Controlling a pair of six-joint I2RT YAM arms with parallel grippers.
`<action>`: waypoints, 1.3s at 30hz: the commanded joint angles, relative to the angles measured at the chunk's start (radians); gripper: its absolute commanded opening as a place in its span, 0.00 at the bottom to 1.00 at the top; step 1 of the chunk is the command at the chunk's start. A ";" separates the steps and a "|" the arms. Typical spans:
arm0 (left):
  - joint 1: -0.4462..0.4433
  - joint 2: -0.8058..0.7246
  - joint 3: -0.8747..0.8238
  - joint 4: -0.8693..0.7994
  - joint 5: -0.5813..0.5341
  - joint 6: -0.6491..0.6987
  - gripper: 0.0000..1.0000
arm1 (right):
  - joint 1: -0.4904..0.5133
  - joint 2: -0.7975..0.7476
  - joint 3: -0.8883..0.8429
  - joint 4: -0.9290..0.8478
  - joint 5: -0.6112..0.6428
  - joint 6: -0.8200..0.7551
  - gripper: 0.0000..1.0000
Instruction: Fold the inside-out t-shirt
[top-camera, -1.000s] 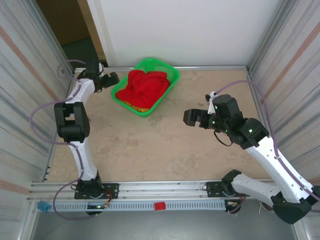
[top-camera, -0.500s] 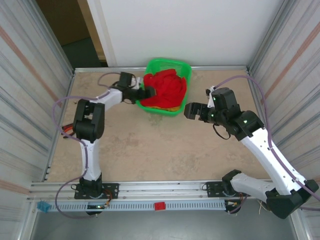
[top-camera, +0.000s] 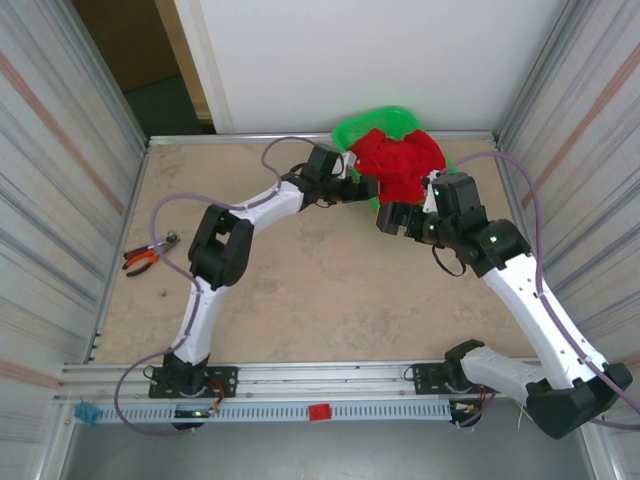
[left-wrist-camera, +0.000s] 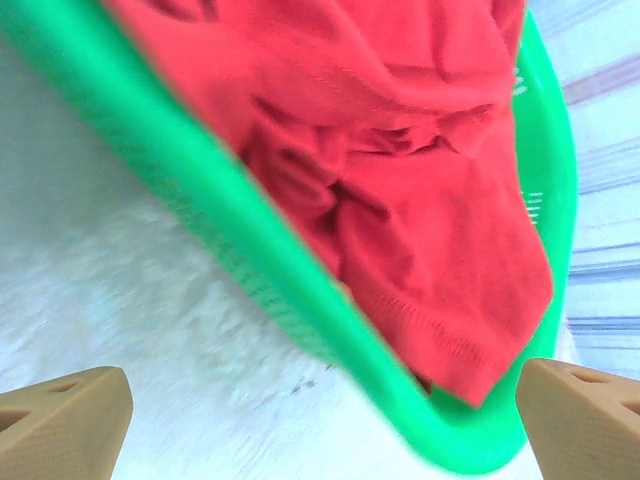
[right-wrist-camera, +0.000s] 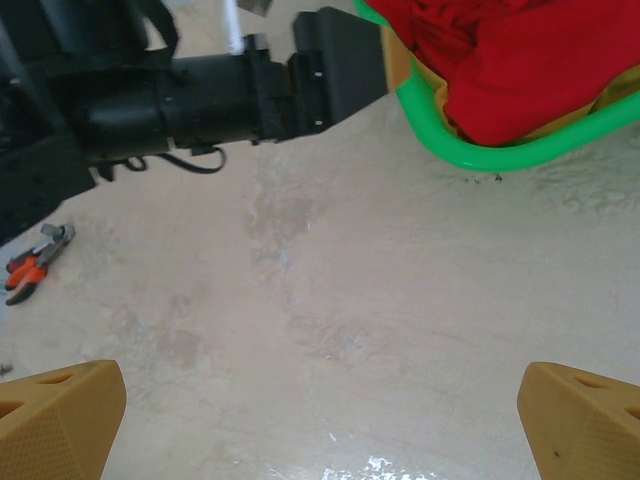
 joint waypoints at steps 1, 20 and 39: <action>0.025 -0.212 -0.122 -0.019 -0.101 0.031 0.99 | -0.004 0.045 0.021 0.022 -0.029 -0.033 0.99; 0.141 -1.025 -0.572 -0.315 -0.375 0.115 0.99 | 0.091 0.865 0.528 0.070 -0.005 -0.091 0.99; 0.191 -1.568 -0.615 -0.785 -0.464 0.042 0.99 | -0.081 1.151 1.032 -0.182 0.141 -0.166 0.98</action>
